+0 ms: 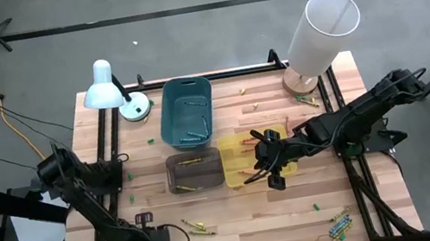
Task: Sort crayons
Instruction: Move the green crayon to the bottom left of the table
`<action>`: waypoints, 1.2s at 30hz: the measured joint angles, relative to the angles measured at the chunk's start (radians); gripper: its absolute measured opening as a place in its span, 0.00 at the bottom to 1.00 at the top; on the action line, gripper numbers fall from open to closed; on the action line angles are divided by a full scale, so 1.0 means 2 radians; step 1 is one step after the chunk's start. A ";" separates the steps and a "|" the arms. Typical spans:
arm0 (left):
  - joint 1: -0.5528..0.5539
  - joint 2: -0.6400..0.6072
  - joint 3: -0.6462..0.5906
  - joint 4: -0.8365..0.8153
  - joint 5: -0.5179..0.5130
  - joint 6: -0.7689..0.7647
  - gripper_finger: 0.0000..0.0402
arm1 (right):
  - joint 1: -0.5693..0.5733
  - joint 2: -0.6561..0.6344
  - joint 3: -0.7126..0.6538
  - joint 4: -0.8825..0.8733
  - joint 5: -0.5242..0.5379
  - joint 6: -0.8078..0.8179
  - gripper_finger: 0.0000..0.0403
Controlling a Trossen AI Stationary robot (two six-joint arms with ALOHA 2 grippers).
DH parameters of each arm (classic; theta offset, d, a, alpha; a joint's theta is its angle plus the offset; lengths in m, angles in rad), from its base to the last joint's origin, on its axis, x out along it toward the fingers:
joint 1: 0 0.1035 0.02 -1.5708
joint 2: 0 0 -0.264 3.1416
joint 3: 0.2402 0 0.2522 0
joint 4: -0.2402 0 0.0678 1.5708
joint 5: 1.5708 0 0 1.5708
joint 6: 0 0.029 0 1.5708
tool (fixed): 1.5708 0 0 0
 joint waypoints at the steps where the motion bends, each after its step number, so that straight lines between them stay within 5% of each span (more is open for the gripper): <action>1: 0.001 -0.013 0.006 -0.004 -0.004 -0.010 0.23 | 0.000 0.000 0.000 0.000 0.000 0.000 0.00; 4: -0.006 -0.065 0.013 -0.045 -0.054 -0.076 0.23 | 0.000 0.000 0.000 0.000 -0.002 0.000 0.00; 8: -0.035 -0.123 0.009 -0.133 -0.136 -0.299 0.23 | 0.000 0.000 0.000 0.000 -0.002 -0.005 0.00; 12: -0.056 -0.136 -0.027 -0.135 -0.128 -0.514 0.23 | 0.000 0.000 0.000 0.000 -0.003 -0.009 0.00; 19: -0.031 -0.099 -0.064 0.024 -0.062 -0.522 0.23 | 0.000 0.000 0.000 0.000 -0.003 -0.014 0.00; 36: 0.012 -0.084 -0.065 -0.059 -0.033 -0.540 0.23 | 0.000 0.000 0.000 0.000 -0.003 -0.013 0.00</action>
